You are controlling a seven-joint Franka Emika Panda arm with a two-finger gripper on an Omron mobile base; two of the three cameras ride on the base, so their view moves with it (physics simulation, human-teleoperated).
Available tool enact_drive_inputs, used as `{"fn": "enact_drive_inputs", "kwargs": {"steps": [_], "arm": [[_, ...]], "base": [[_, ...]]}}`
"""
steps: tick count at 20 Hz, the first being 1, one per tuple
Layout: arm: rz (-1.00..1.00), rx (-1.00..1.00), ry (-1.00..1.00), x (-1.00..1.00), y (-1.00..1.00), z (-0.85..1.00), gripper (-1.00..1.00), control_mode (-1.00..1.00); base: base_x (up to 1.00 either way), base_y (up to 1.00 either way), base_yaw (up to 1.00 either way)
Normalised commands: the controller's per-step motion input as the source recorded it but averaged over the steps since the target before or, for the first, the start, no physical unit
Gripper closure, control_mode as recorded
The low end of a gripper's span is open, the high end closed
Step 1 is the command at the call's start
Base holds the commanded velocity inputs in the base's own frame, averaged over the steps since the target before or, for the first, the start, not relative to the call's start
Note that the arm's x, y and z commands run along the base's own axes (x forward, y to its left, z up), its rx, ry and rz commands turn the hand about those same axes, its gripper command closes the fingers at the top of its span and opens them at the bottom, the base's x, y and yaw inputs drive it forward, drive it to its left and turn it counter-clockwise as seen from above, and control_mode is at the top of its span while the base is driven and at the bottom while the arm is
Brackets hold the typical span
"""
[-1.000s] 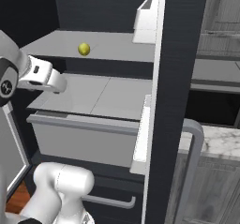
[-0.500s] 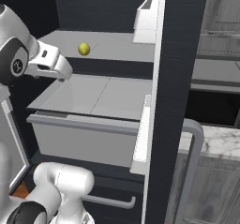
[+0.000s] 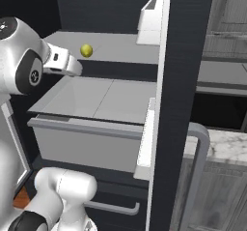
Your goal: Retrieve a lemon from the fridge and place it on the cutting board with the fish.
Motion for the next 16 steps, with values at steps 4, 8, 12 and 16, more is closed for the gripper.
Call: {"fn": "enact_drive_inputs", "kwargs": {"steps": [4, 8, 12, 16], "arm": [[0.0, 0.0, 0.0, 0.05, 0.0, 0.6, -1.0, -1.0], [0.0, 0.0, 0.0, 0.0, 0.02, 0.5, -1.0, -1.0], [0.0, 0.0, 0.0, 0.13, 0.01, 0.01, -1.0, -1.0], [0.0, 0.0, -0.01, 0.29, 0.0, -0.09, -1.0, -1.0]], "base": [[0.0, 0.0, 0.0], [0.0, 0.0, 0.0], [0.0, 0.0, 0.0], [0.0, 0.0, 0.0]]}}
